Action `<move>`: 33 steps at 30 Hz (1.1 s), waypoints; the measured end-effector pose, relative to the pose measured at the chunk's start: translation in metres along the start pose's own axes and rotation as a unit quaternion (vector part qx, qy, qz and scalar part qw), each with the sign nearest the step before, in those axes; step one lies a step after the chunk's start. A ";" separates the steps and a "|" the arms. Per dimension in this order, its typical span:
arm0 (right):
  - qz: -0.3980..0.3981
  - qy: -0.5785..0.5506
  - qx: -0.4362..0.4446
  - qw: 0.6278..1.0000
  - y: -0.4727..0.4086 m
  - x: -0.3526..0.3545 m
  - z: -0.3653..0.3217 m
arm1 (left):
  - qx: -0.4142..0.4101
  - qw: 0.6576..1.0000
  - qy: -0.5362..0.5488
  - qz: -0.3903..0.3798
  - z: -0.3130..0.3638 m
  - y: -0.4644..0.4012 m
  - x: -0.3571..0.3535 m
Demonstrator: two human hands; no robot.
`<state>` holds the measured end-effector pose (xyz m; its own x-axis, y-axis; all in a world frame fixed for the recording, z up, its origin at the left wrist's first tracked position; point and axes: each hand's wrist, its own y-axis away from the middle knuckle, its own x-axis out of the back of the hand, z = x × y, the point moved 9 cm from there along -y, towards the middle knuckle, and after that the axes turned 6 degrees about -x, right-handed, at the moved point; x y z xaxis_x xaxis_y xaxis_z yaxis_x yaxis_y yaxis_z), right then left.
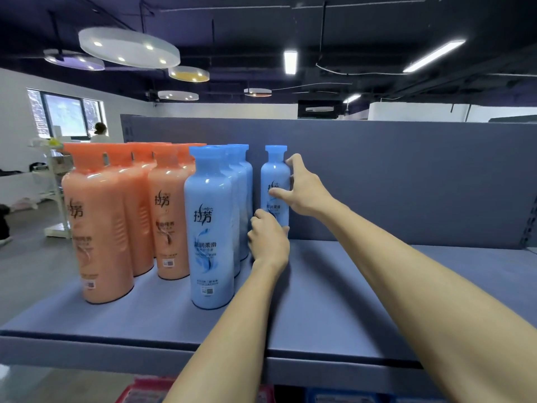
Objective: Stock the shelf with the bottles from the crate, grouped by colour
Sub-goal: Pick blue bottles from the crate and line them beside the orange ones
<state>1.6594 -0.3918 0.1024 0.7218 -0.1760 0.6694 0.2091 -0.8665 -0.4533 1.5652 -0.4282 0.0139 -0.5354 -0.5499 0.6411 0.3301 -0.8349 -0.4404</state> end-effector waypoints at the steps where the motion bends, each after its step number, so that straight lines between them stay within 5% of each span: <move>1: 0.001 0.000 -0.001 1.000 -0.002 -0.001 0.002 | 0.001 1.000 0.001 -0.001 -0.001 -0.002 -0.001; 12: 0.004 0.012 -0.019 1.000 -0.006 -0.005 0.003 | 0.008 1.000 0.024 0.001 -0.002 -0.003 -0.004; 19: -0.005 0.009 -0.106 0.994 0.023 0.000 -0.003 | 0.048 0.993 0.103 -0.021 0.005 0.028 0.008; 23: 0.028 -0.051 -0.152 0.987 0.060 0.029 -0.003 | -0.003 0.992 0.114 -0.060 0.020 0.061 0.022; 33: 0.008 0.030 -0.078 0.996 0.143 0.082 -0.050 | -0.160 0.980 0.111 -0.042 0.062 0.123 0.098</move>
<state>1.7156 -0.5531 0.1215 0.6821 -0.2135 0.6994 0.0895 -0.9248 -0.3697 1.6019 -0.5858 0.0616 -0.7176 -0.4316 0.5466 0.0368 -0.8073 -0.5890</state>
